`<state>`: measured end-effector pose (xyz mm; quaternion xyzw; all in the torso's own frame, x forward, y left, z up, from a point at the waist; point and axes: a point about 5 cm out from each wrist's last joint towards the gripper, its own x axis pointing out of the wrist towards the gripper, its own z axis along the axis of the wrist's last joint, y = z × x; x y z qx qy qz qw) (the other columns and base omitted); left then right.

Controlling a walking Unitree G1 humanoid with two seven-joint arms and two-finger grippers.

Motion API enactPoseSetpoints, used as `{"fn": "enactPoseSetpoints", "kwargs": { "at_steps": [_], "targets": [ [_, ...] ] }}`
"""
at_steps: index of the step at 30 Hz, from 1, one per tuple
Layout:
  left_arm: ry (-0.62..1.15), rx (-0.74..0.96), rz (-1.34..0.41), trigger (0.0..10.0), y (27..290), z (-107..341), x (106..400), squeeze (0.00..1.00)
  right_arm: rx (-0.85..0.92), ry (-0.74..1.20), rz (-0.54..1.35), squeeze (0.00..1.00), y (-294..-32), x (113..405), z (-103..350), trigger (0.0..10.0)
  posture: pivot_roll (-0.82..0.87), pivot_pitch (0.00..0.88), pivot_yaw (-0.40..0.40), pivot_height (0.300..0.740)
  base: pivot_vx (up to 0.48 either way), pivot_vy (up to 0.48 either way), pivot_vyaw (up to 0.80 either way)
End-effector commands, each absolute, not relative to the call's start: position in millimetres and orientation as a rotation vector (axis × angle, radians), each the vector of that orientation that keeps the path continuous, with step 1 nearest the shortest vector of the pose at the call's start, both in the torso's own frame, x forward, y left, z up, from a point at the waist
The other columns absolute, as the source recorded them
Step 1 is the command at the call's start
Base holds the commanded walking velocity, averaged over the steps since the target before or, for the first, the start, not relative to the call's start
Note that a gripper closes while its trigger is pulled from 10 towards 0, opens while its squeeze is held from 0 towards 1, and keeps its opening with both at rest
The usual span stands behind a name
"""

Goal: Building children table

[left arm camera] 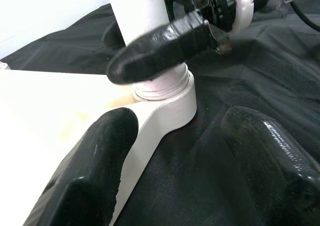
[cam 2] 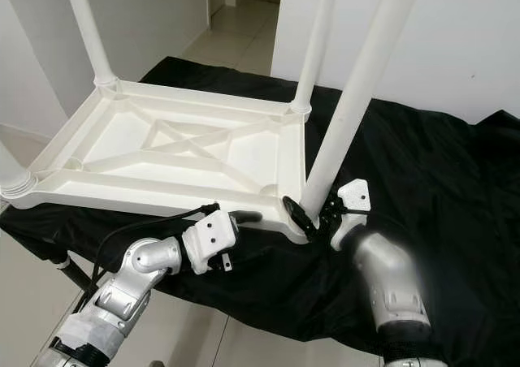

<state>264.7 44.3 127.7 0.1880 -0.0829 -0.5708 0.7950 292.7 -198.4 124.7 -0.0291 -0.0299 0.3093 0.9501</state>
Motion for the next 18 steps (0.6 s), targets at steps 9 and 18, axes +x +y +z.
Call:
{"fn": "enactPoseSetpoints", "kwargs": {
  "at_steps": [9, 18],
  "targets": [
    [-0.184, 0.409, -1.21, 10.0, 41.9, 131.3, 266.5, 0.0, -0.043, -0.059, 0.686, 0.0, -205.0, 298.2, 125.9, 0.0, 0.02, 0.033, -0.061, 0.74, 0.0, 0.0, 0.0],
    [-0.182, 0.406, -1.205, 10.0, 41.3, 129.9, 265.1, 0.0, -0.005, -0.058, 0.657, 0.0, -201.7, 293.7, 121.6, 10.0, 0.02, 0.031, -0.074, 0.74, 0.0, 0.0, 0.0]
  ]
}}
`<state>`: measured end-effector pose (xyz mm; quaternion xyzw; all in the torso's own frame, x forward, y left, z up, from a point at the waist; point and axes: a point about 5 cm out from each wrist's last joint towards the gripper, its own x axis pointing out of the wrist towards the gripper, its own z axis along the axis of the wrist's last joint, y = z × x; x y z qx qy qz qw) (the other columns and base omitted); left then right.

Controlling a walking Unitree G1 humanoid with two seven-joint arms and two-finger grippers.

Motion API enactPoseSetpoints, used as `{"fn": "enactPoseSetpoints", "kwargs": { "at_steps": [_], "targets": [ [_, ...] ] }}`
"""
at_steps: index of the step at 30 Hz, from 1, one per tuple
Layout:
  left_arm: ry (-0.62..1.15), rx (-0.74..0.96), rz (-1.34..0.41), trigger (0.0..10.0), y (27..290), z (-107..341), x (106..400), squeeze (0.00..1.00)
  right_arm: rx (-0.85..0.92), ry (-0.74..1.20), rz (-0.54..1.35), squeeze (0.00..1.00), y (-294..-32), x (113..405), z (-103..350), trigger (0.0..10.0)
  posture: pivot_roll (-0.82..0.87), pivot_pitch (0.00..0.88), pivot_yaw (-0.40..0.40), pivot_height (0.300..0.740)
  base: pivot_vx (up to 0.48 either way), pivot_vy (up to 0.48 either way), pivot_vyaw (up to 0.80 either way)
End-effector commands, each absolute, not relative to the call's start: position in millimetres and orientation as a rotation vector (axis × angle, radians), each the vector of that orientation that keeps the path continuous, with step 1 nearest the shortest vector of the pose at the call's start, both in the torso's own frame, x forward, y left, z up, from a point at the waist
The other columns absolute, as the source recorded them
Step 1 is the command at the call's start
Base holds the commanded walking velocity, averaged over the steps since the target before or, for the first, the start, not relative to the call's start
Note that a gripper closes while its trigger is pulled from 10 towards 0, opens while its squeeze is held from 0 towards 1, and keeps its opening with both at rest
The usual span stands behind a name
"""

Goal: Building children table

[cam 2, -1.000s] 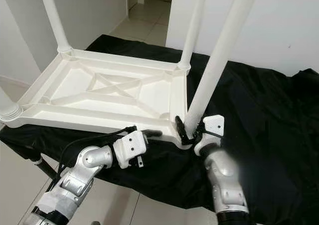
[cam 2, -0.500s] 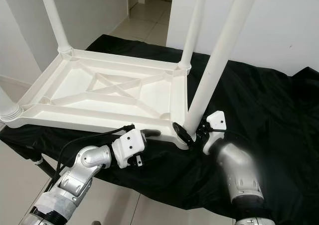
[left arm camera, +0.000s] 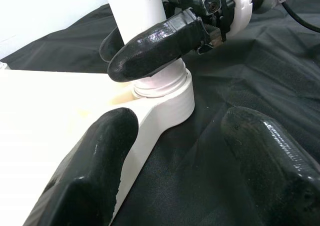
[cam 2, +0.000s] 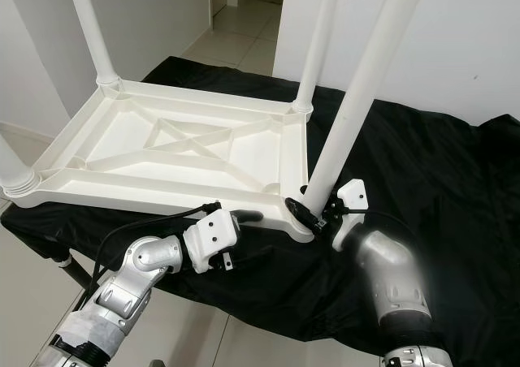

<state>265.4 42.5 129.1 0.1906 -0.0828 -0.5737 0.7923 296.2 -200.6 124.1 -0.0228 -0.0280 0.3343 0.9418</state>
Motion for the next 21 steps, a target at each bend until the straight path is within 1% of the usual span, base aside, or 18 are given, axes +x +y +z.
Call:
{"fn": "enactPoseSetpoints", "kwargs": {
  "at_steps": [1, 3, 7, 9, 12, 15, 16, 17, 18, 21],
  "targets": [
    [-0.182, 0.406, -1.205, 10.0, 41.3, 129.9, 265.1, 0.0, -0.005, -0.058, 0.657, 0.0, -201.7, 293.7, 121.6, 10.0, 0.02, 0.031, -0.074, 0.74, 0.0, 0.0, 0.0],
    [-0.179, 0.403, -1.207, 10.0, 40.8, 128.8, 264.1, 0.0, 0.014, -0.072, 0.571, 0.0, -198.3, 293.9, 121.4, 10.0, 0.02, 0.029, -0.079, 0.74, 0.0, 0.0, 0.0],
    [-0.178, 0.405, -1.206, 10.0, 41.2, 127.8, 264.0, 0.0, 0.01, -0.079, 0.526, 0.0, -196.7, 293.5, 120.3, 10.0, 0.01, 0.028, -0.078, 0.74, 0.0, 0.0, 0.0],
    [-0.175, 0.407, -1.204, 10.0, 42.4, 127.4, 265.2, 0.0, 0.034, -0.088, 0.453, 0.0, -194.3, 292.2, 120.0, 10.0, 0.01, 0.027, -0.081, 0.74, 0.0, 0.0, 0.0],
    [-0.174, 0.408, -1.203, 10.0, 42.8, 127.3, 265.5, 0.0, 0.043, -0.09, 0.431, 0.0, -193.4, 291.6, 120.0, 10.0, 0.01, 0.027, -0.081, 0.74, 0.0, 0.0, 0.0],
    [-0.173, 0.407, -1.199, 10.0, 44.6, 128.0, 267.3, 0.0, 0.074, -0.074, 0.304, 0.0, -184.2, 287.1, 120.8, 10.0, 0.01, 0.025, -0.079, 0.74, 0.0, 0.0, 0.0],
    [-0.172, 0.407, -1.2, 10.0, 44.9, 127.9, 267.2, 0.0, 0.067, -0.074, 0.264, 0.0, -180.9, 285.5, 121.3, 10.0, 0.01, 0.024, -0.078, 0.74, 0.0, 0.0, 0.0],
    [-0.172, 0.407, -1.2, 10.0, 44.9, 127.9, 267.2, 0.0, 0.067, -0.074, 0.264, 0.0, -180.9, 285.5, 121.3, 10.0, 0.01, 0.024, -0.078, 0.74, 0.0, 0.0, 0.0],
    [-0.172, 0.408, -1.203, 10.0, 44.8, 127.8, 267.2, 0.0, 0.046, -0.064, 0.215, 0.0, -177.1, 284.2, 120.1, 10.0, 0.01, 0.025, -0.078, 0.74, 0.0, 0.0, 0.0],
    [-0.172, 0.409, -1.204, 10.0, 44.8, 127.7, 267.1, 0.0, 0.029, -0.059, 0.179, 0.0, -174.9, 283.3, 119.4, 10.0, 0.01, 0.023, -0.078, 0.74, 0.0, 0.0, 0.0]
  ]
}}
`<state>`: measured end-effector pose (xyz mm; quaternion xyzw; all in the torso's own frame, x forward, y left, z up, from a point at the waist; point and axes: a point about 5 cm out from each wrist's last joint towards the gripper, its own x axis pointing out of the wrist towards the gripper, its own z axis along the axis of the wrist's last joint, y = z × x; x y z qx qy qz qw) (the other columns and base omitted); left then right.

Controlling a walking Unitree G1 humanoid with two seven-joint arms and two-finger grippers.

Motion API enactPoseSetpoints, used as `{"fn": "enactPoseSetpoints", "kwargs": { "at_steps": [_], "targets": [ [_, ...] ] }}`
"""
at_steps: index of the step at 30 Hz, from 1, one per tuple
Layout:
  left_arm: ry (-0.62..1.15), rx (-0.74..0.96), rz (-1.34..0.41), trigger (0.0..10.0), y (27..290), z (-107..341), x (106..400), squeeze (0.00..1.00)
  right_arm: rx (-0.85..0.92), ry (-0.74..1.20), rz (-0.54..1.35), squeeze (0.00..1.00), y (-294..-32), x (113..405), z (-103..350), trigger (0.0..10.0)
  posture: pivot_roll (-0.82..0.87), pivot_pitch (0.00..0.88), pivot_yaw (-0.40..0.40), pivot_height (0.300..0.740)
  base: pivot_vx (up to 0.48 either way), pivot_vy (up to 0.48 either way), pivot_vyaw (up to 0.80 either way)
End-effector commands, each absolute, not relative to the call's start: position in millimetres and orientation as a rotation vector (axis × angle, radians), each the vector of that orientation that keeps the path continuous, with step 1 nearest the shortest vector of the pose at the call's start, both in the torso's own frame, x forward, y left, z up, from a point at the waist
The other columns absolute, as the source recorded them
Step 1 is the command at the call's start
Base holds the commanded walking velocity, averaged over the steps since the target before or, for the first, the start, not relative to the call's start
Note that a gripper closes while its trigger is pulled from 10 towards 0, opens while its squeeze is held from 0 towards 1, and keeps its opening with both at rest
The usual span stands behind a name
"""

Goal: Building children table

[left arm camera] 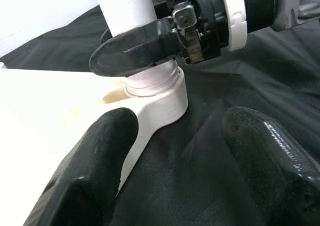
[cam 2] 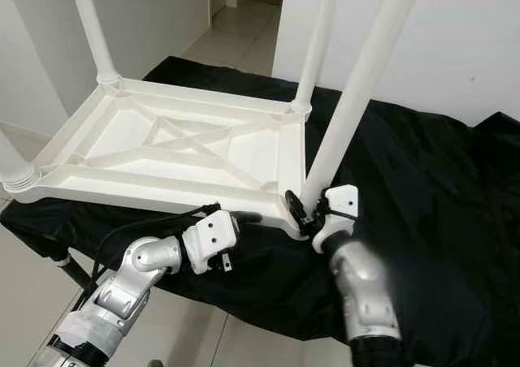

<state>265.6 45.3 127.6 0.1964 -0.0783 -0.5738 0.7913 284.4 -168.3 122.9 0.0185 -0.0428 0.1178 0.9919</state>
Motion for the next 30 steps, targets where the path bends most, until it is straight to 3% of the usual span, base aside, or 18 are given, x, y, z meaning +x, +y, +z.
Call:
{"fn": "enactPoseSetpoints", "kwargs": {
  "at_steps": [1, 4, 7, 9, 14, 20, 21, 22, 23, 26, 27, 30],
  "targets": [
    [-0.173, 0.411, -1.204, 10.0, 45.3, 128.0, 267.4, 0.0, 0.053, -0.026, 0.098, 0.0, -173.8, 282.7, 115.7, 10.0, 0.01, 0.025, -0.078, 0.74, 0.0, 0.0, 0.0],
    [-0.173, 0.414, -1.201, 10.0, 46.3, 128.2, 268.3, 0.0, 0.068, -0.001, 0.027, 0.0, -173.9, 282.4, 112.4, 10.0, 0.01, 0.026, -0.076, 0.74, 0.0, 0.0, 0.0],
    [-0.178, 0.431, -1.174, 10.0, 53.1, 133.1, 277.0, 0.0, 0.111, 0.025, -0.26, 0.0, -169.9, 278.5, 104.5, 10.0, 0.02, 0.025, -0.073, 0.74, 0.0, 0.0, 0.0],
    [-0.18, 0.434, -1.169, 10.0, 54.1, 134.4, 278.9, 0.0, 0.12, 0.032, -0.31, 0.0, -167.2, 277.2, 103.2, 10.0, 0.02, 0.026, -0.073, 0.74, 0.0, 0.0, 0.0],
    [-0.183, 0.437, -1.17, 10.0, 54.2, 135.8, 280.0, 0.0, 0.148, 0.038, -0.281, 0.0, -150.8, 277.3, 105.5, 10.0, 0.02, 0.028, -0.067, 0.74, 0.0, 0.0, 0.0],
    [-0.184, 0.439, -1.179, 10.0, 51.8, 135.1, 278.8, 0.0, 0.134, -0.021, -0.247, 0.0, -149.1, 279.1, 117.4, 10.0, 0.02, 0.029, -0.066, 0.74, 0.0, 0.0, 0.0],
    [-0.185, 0.438, -1.179, 10.0, 51.6, 135.4, 278.9, 0.0, 0.131, -0.023, -0.246, 0.27, -149.0, 279.3, 117.9, 10.0, 0.02, 0.029, -0.067, 0.74, 0.0, 0.0, 0.0],
    [-0.185, 0.438, -1.179, 10.0, 51.6, 135.4, 278.9, 0.0, 0.131, -0.023, -0.246, 0.27, -149.0, 279.3, 117.9, 10.0, 0.02, 0.029, -0.067, 0.74, 0.0, 0.0, 0.0],
    [-0.186, 0.438, -1.178, 10.0, 51.7, 135.6, 279.3, 0.0, 0.122, -0.027, -0.256, 0.73, -148.1, 279.7, 118.6, 10.0, 0.02, 0.031, -0.067, 0.74, 0.0, 0.0, 0.0],
    [-0.186, 0.438, -1.178, 10.0, 51.8, 135.5, 279.4, 0.0, 0.12, -0.03, -0.258, 0.73, -147.9, 279.7, 118.9, 10.0, 0.02, 0.031, -0.067, 0.74, 0.0, 0.0, 0.0],
    [-0.186, 0.436, -1.178, 10.0, 51.8, 135.8, 279.2, 0.0, 0.123, -0.035, -0.248, 1.0, -149.1, 279.8, 119.7, 10.0, 0.02, 0.033, -0.07, 0.74, 0.0, 0.0, 0.0],
    [-0.187, 0.433, -1.178, 10.0, 51.5, 135.9, 278.3, 0.0, 0.123, -0.057, -0.205, 1.0, -154.0, 281.6, 122.6, 10.0, 0.02, 0.035, -0.071, 0.74, 0.0, 0.0, 0.0]
  ]
}}
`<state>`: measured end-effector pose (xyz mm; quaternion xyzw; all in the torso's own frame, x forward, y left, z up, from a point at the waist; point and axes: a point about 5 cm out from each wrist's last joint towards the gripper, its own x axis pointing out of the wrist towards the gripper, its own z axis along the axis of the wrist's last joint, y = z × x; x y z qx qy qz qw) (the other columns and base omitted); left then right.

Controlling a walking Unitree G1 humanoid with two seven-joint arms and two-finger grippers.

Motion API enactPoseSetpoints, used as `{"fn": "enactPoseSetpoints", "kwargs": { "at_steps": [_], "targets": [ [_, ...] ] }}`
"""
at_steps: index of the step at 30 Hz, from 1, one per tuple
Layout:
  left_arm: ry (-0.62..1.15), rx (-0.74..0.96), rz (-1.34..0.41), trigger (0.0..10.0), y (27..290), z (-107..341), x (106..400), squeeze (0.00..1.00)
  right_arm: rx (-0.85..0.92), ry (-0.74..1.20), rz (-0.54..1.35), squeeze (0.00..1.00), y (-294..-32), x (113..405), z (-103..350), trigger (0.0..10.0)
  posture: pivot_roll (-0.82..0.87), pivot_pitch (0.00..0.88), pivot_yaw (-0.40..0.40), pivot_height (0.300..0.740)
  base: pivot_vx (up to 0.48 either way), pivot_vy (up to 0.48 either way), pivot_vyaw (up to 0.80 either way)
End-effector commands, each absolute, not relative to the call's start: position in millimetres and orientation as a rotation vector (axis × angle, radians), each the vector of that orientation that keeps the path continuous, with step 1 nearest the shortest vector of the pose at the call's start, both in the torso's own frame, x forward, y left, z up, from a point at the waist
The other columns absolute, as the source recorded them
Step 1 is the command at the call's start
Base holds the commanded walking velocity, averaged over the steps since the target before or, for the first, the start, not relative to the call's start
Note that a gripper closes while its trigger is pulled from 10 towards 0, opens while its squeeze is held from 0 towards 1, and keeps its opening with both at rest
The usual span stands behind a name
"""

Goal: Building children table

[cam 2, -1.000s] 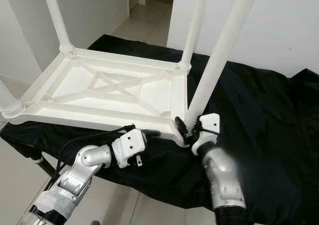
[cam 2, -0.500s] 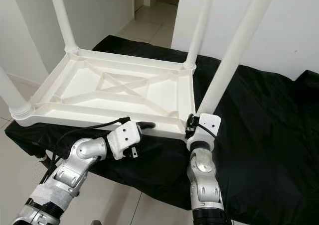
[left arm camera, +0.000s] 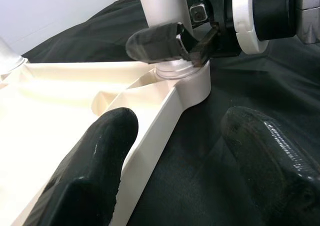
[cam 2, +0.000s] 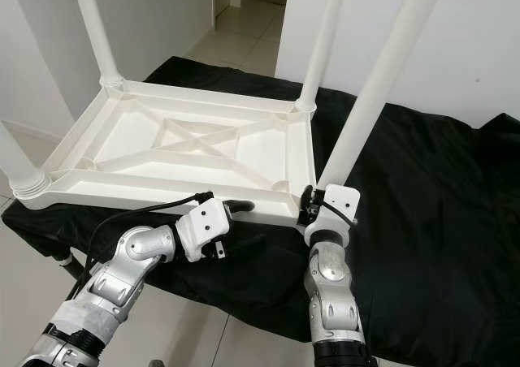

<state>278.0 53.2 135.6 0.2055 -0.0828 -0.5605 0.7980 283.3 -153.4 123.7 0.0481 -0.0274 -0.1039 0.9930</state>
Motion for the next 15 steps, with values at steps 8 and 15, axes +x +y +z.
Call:
{"fn": "enactPoseSetpoints", "kwargs": {
  "at_steps": [8, 15],
  "targets": [
    [-0.19, 0.427, -1.182, 10.0, 48.4, 135.6, 276.3, 0.0, 0.099, -0.104, -0.01, 1.0, -164.5, 288.1, 132.4, 10.0, 0.03, 0.042, -0.079, 0.74, 0.0, 0.0, 0.0],
    [-0.191, 0.422, -1.179, 10.0, 49.9, 136.5, 275.1, 0.0, 0.009, -0.124, 0.303, 0.0, -176.8, 283.4, 133.5, 10.0, 0.03, 0.048, -0.077, 0.74, 0.0, 0.0, 0.0]
  ]
}}
